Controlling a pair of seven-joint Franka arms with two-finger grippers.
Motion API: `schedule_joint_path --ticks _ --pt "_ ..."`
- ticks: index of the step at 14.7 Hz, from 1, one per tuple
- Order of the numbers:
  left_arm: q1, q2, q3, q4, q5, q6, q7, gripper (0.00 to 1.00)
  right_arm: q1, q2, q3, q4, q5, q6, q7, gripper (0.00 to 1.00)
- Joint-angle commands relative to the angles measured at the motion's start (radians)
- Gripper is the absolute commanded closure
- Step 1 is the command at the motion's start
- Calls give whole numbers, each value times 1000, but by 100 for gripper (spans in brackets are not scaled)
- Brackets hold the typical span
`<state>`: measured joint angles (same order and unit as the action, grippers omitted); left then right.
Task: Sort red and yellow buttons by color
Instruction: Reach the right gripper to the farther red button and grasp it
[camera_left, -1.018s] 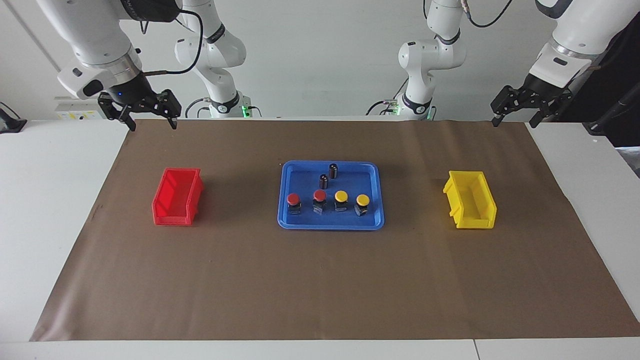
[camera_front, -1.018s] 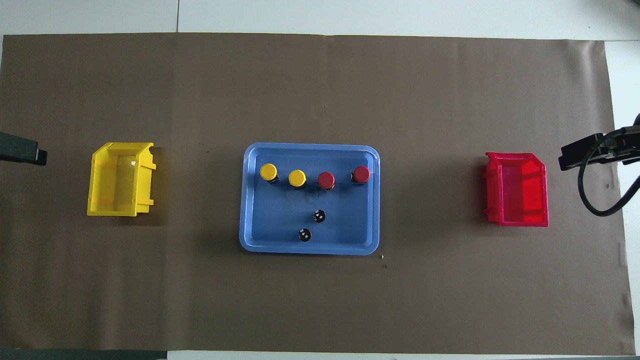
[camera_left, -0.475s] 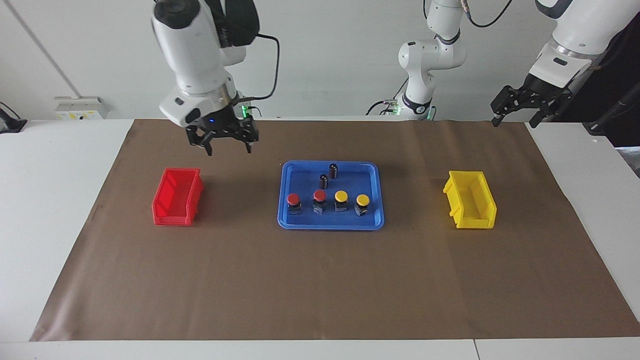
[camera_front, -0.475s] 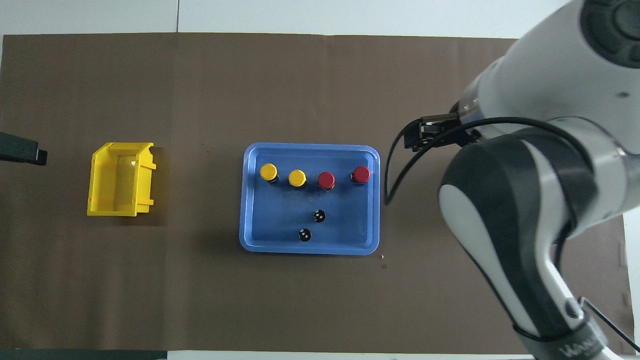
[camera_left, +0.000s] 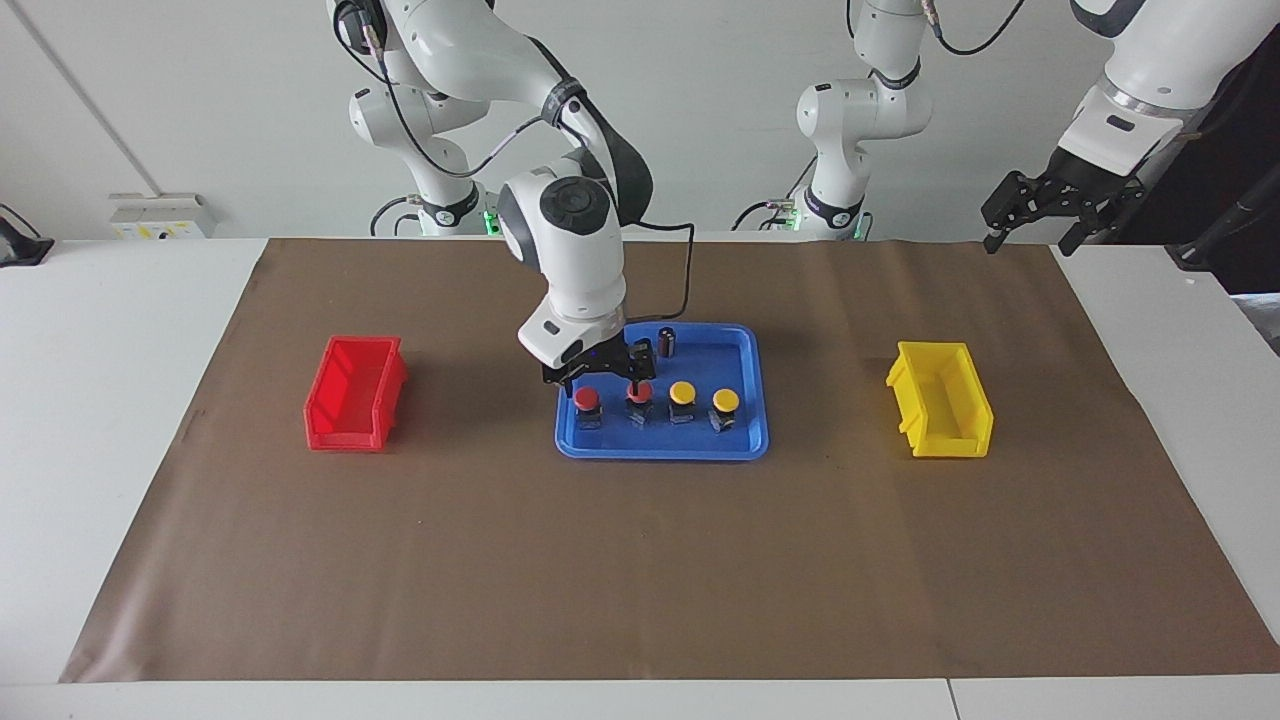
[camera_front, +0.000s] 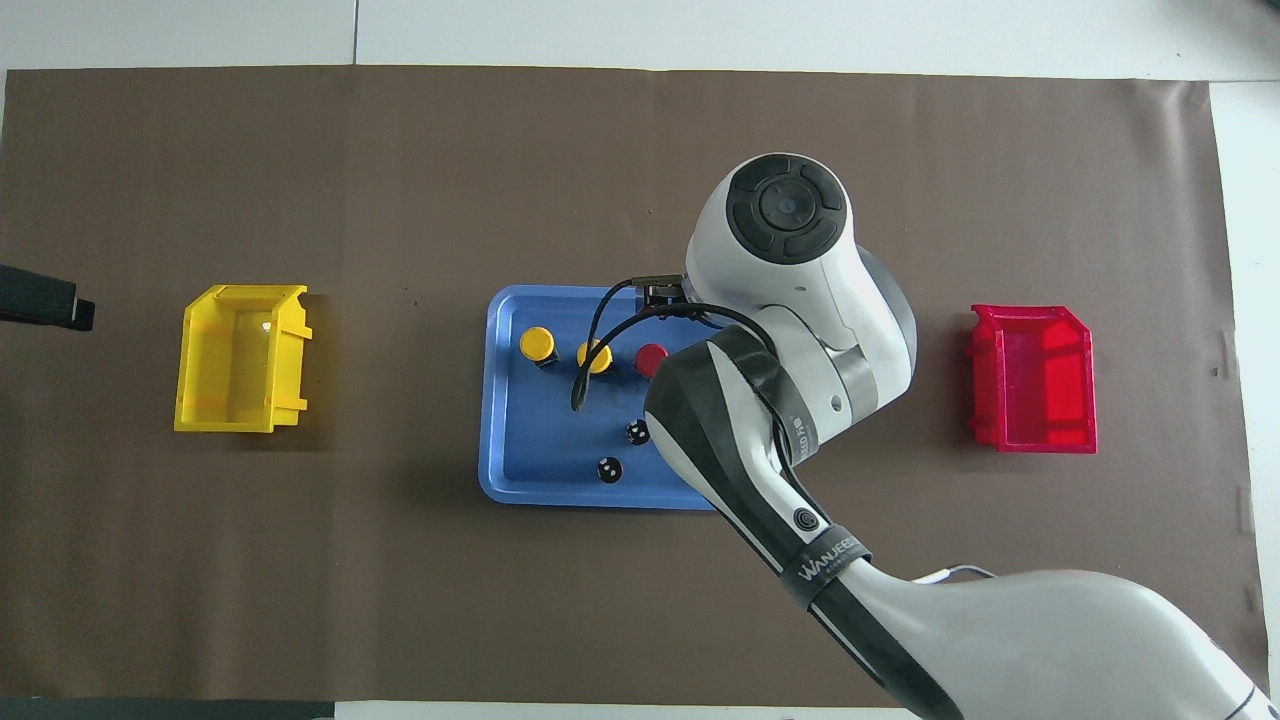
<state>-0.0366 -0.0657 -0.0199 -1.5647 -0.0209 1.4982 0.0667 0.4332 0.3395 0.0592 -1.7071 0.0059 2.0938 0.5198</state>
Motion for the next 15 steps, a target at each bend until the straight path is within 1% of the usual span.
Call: schedule_joint_path --ticks 1,5,10,11,14,15 --pt "3 -28 -2 -35 16 20 5 0 -4 -74 7 -147 -4 80 -1 1" --pt "3 -28 -2 -34 16 20 5 0 1 -59 7 -174 -15 95 -4 20" --pt "3 -29 -2 -35 16 20 5 0 1 -45 7 -175 -47 103 -4 29" --pt "3 -28 -2 -34 16 20 4 0 1 -45 7 -177 -56 106 -6 33" --pt "3 -28 -2 -35 16 20 4 0 2 -47 7 -206 -57 158 -6 37" --pt "3 -28 -2 -34 16 20 5 0 2 -48 7 -215 -58 167 -6 41"
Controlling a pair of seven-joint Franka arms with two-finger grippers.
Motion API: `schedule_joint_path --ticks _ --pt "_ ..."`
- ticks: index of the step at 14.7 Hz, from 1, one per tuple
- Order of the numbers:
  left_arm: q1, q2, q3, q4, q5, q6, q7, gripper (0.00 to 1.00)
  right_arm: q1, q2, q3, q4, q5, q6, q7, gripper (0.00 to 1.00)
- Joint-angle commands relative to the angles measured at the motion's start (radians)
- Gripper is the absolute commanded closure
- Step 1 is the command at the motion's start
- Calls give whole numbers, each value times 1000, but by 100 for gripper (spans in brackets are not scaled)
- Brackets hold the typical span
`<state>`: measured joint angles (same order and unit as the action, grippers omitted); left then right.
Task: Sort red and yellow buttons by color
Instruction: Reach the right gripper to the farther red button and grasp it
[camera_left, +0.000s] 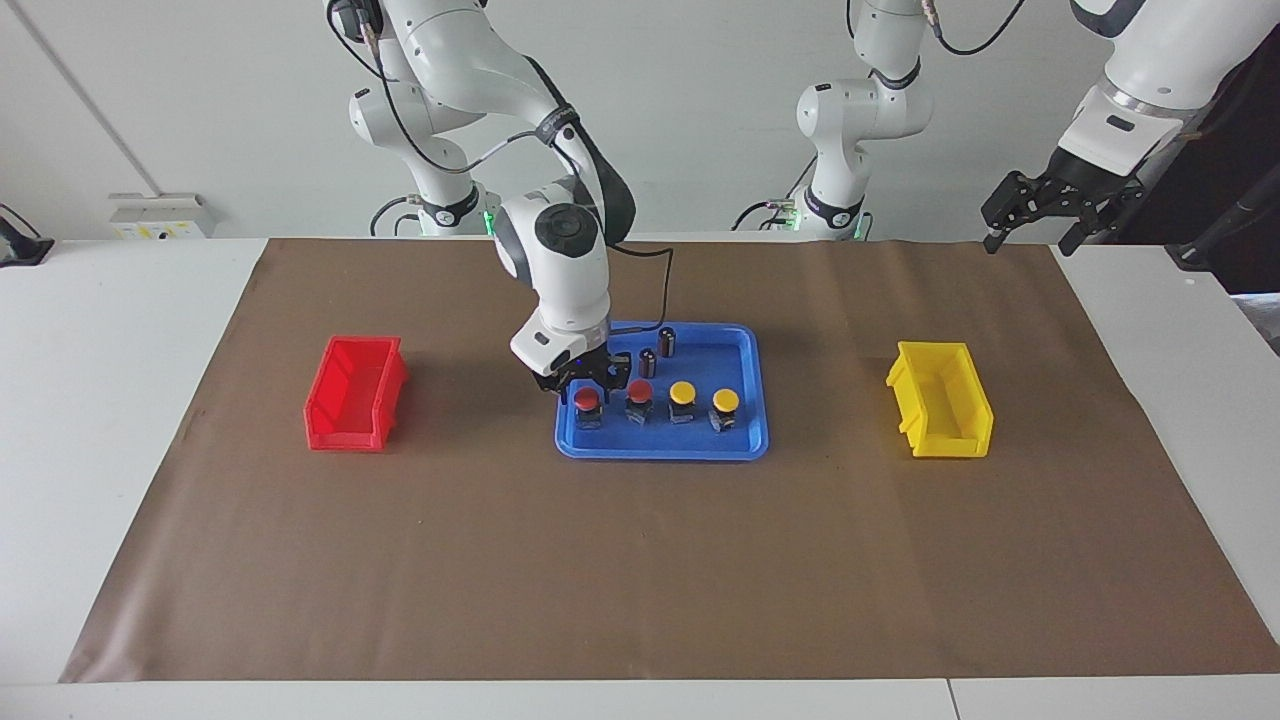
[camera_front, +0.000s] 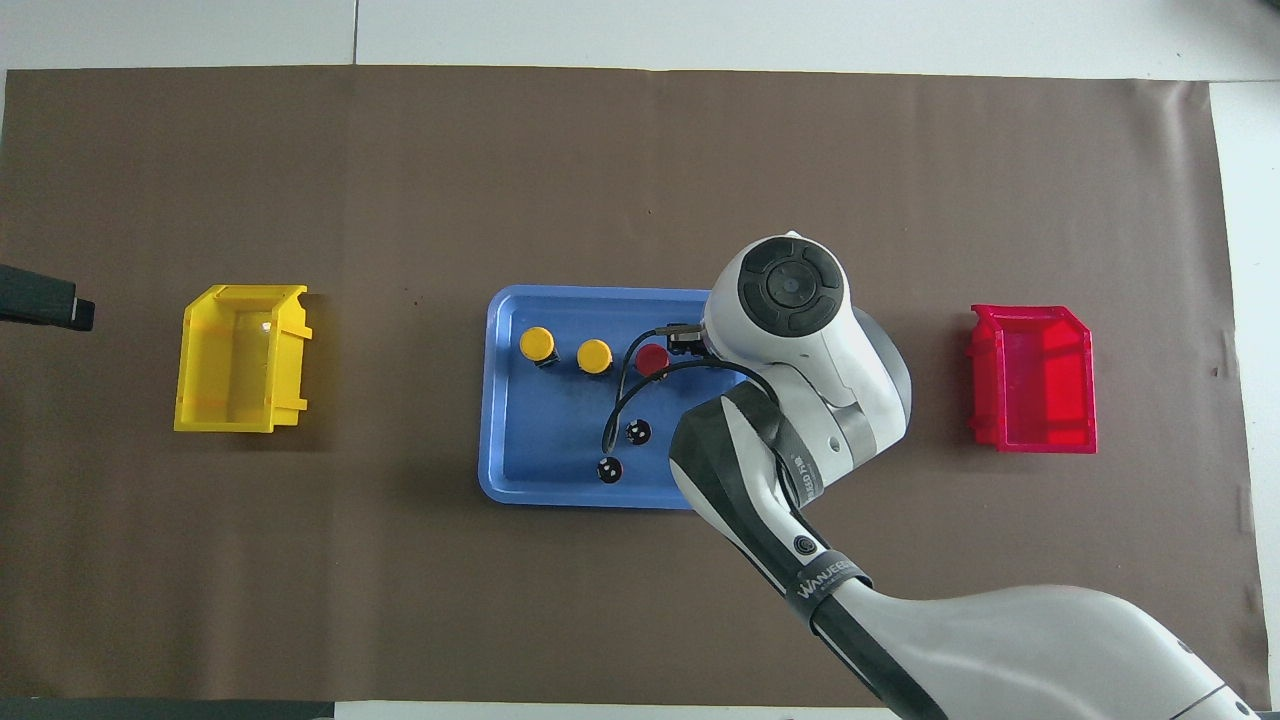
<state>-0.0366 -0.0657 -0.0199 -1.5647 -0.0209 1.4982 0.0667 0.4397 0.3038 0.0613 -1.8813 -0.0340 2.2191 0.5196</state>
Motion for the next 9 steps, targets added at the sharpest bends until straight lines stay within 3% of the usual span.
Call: schedule_joint_path --ticks 1,2,4,7,9 --pt "3 -28 -2 -35 16 20 4 0 -4 -12 6 -42 -17 48 -6 43" --pt "3 -28 -2 -35 16 20 5 0 -4 -12 5 -42 -17 47 -7 51" --pt "3 -28 -2 -35 16 20 4 0 -6 -9 5 -13 -18 16 -16 78" --pt "3 -28 -2 -34 16 20 5 0 -25 -14 5 126 -17 -151 -50 84" --pt "3 -29 -2 -34 16 20 4 0 -88 -114 2 120 -7 -261 -210 84"
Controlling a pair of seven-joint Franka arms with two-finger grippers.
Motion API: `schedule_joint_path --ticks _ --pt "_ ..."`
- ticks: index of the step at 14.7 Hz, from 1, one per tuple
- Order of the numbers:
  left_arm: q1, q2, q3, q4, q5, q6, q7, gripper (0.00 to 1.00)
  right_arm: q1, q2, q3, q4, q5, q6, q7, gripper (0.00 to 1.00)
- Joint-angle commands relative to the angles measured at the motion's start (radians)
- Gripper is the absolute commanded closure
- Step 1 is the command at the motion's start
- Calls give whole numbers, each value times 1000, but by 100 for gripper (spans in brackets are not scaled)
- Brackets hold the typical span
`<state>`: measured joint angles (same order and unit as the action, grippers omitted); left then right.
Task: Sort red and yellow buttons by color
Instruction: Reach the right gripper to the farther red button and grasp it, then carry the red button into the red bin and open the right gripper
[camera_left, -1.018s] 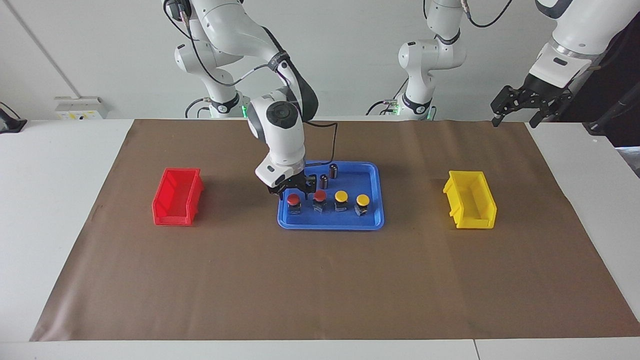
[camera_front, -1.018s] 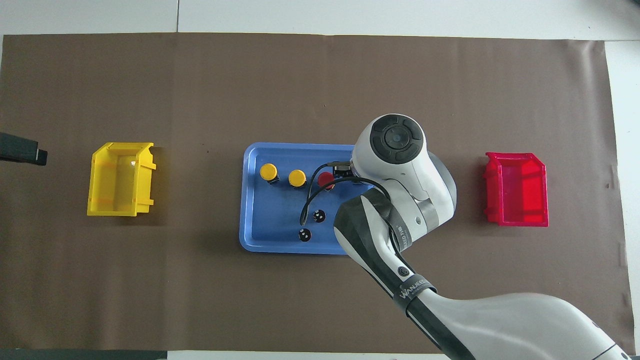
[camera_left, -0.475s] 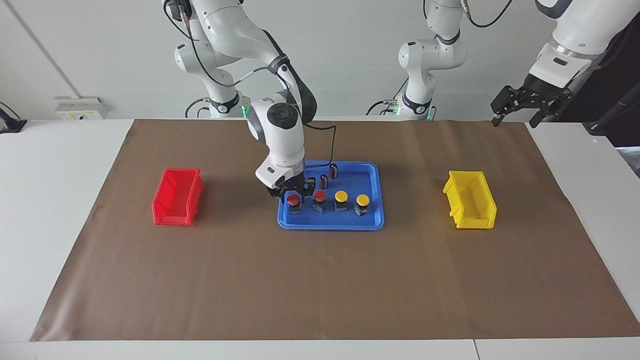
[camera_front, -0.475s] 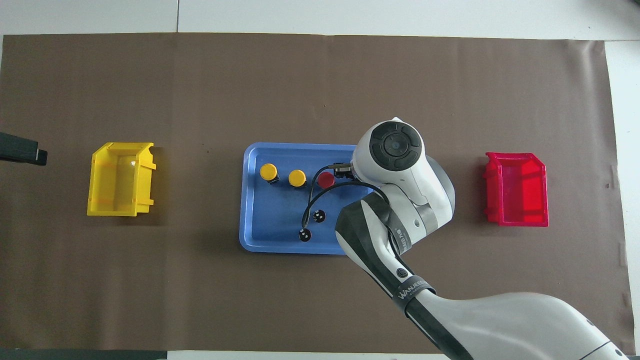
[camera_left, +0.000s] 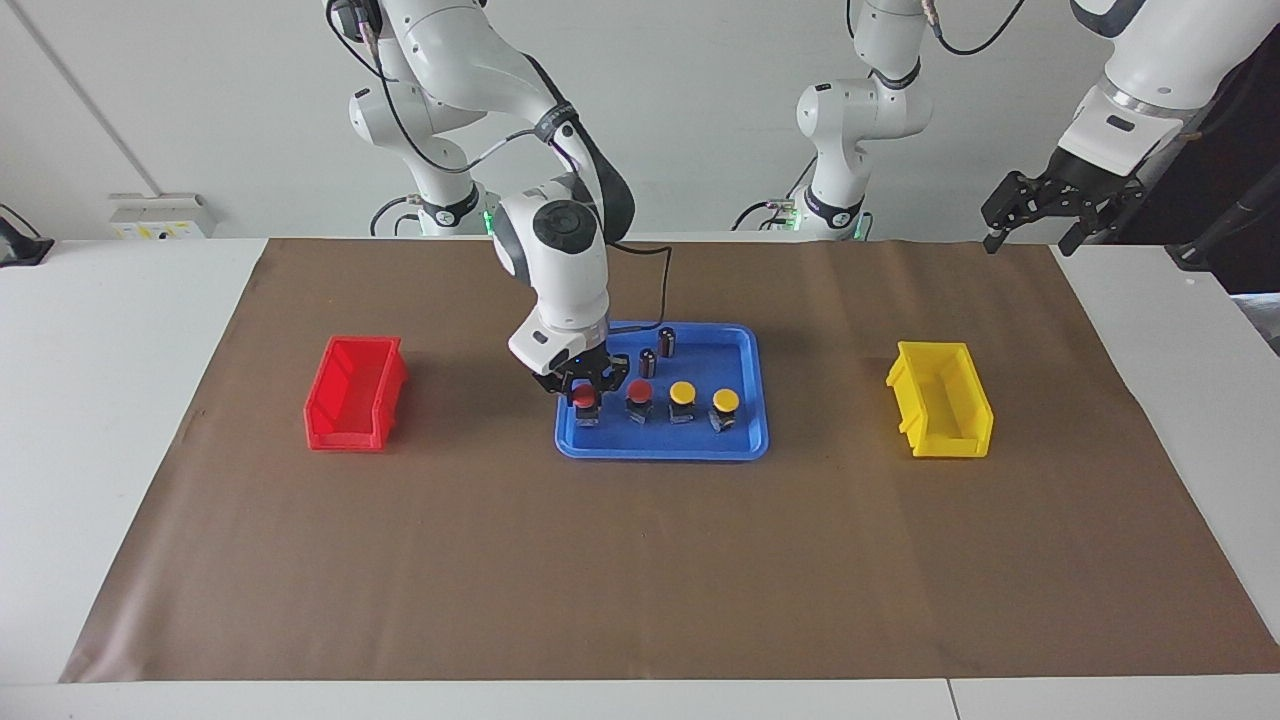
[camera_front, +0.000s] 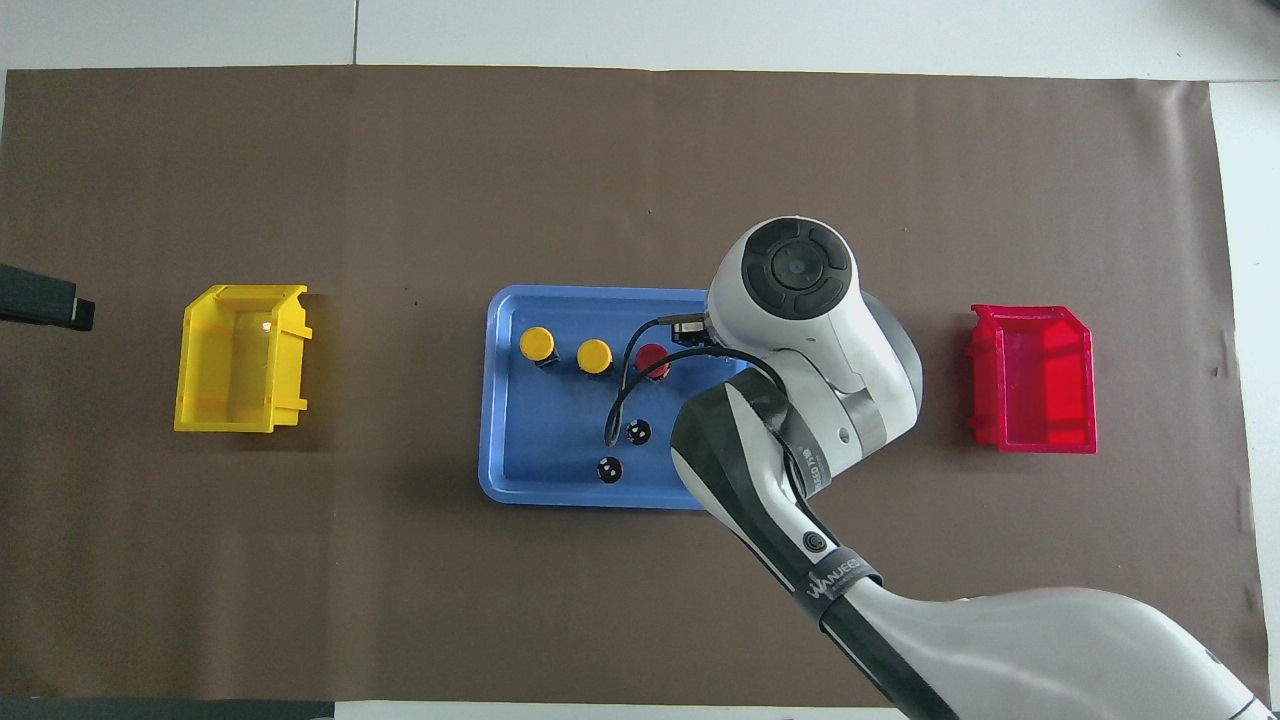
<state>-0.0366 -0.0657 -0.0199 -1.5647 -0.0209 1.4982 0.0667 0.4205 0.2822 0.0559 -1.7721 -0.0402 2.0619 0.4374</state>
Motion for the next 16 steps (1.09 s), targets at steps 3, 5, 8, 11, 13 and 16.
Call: schedule_joint_path --ticks 3,5,8,11,13,16 --pt "-12 -28 -6 -35 16 17 -1 0 -246 -324 4 -160 5 -235 -398 84" --pt "-14 -34 -17 -35 16 2 -2 0 -400 -426 4 -314 6 -185 -587 84" --pt "-6 -48 -14 -38 16 -42 -4 0 -540 -485 2 -470 6 -35 -793 83" --pt "1 -51 -6 -47 16 -41 1 0 -580 -505 1 -547 6 33 -845 83" --pt "1 -54 -6 -47 16 -41 2 0 -606 -500 1 -579 6 93 -878 83" --pt "1 -54 -6 -51 16 -39 -2 0 -605 -482 1 -602 8 147 -871 83"
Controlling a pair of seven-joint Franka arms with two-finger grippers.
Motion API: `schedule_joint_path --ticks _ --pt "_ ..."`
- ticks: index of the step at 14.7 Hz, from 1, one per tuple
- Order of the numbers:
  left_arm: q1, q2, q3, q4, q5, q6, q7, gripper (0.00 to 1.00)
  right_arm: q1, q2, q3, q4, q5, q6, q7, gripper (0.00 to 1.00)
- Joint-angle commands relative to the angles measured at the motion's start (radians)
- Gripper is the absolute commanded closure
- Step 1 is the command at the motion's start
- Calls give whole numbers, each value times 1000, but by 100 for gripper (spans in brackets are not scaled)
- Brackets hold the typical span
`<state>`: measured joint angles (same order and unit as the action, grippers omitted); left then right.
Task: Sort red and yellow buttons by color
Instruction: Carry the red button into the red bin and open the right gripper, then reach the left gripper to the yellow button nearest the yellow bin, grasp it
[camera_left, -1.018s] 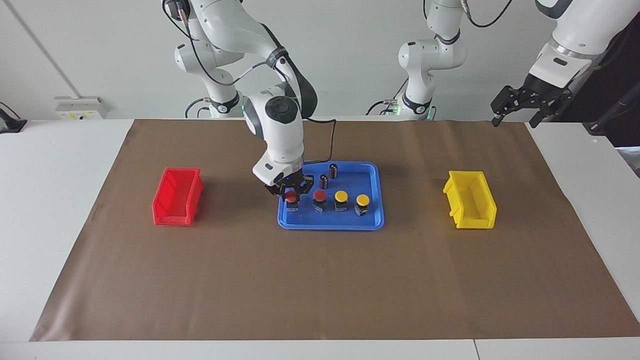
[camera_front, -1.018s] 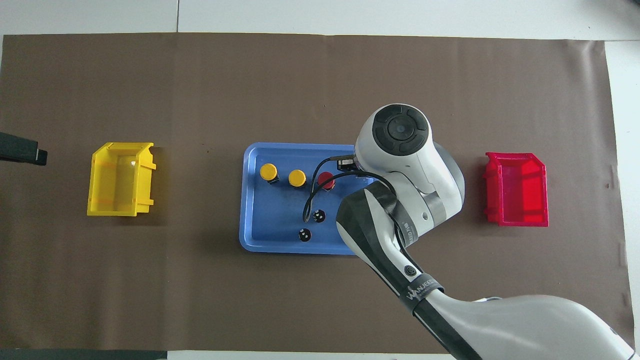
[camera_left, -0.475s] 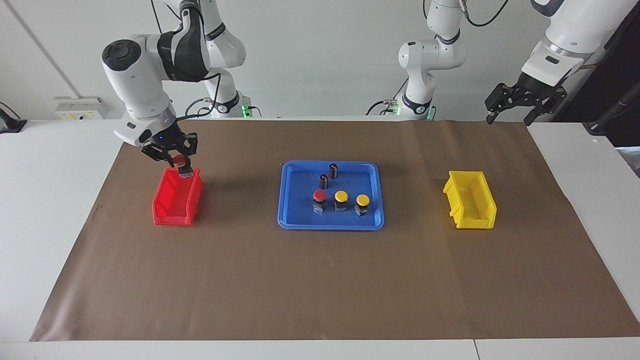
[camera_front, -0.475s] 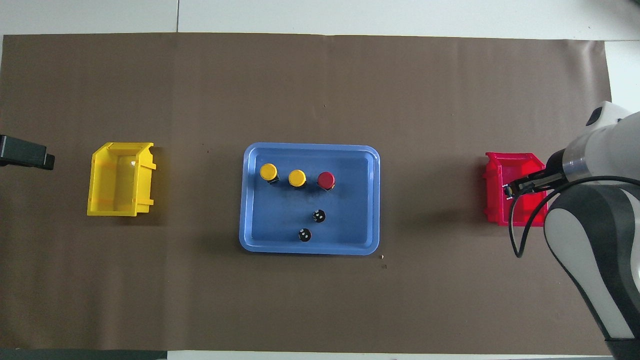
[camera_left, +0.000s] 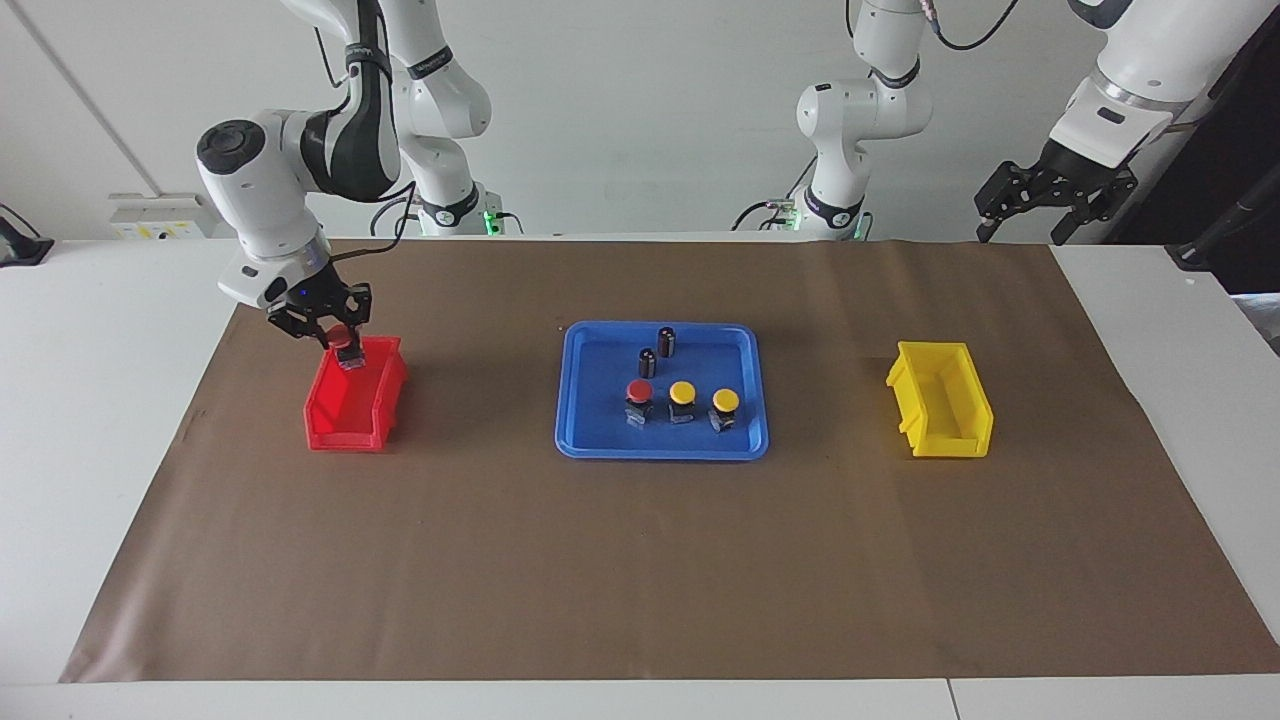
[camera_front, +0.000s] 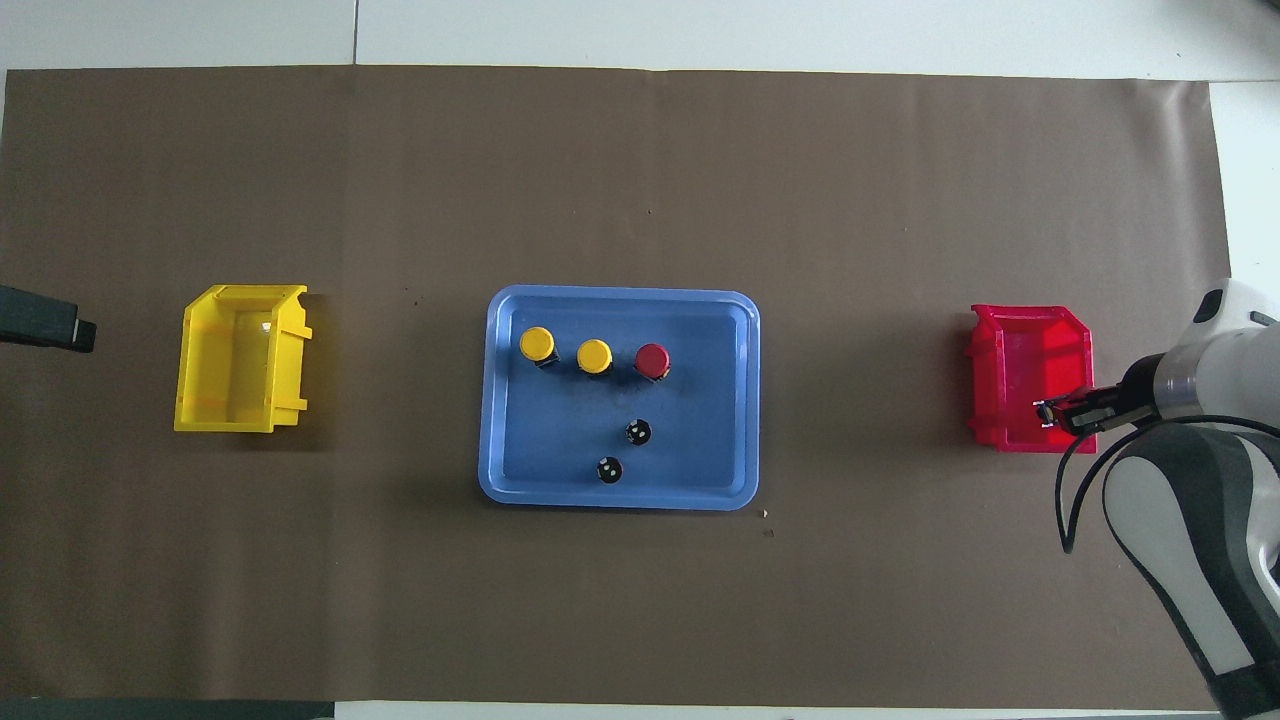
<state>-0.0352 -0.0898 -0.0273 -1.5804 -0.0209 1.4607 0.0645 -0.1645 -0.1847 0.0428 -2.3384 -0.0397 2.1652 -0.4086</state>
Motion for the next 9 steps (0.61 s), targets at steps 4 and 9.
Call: schedule_joint_path --ticks 4,9 --pt "-15 -50 -5 -99 18 57 -46 0 -17 19 14 -87 38 130 -6 81" --pt "-319 27 -74 -409 18 577 -616 3 -13 31 14 -117 38 188 -2 74"
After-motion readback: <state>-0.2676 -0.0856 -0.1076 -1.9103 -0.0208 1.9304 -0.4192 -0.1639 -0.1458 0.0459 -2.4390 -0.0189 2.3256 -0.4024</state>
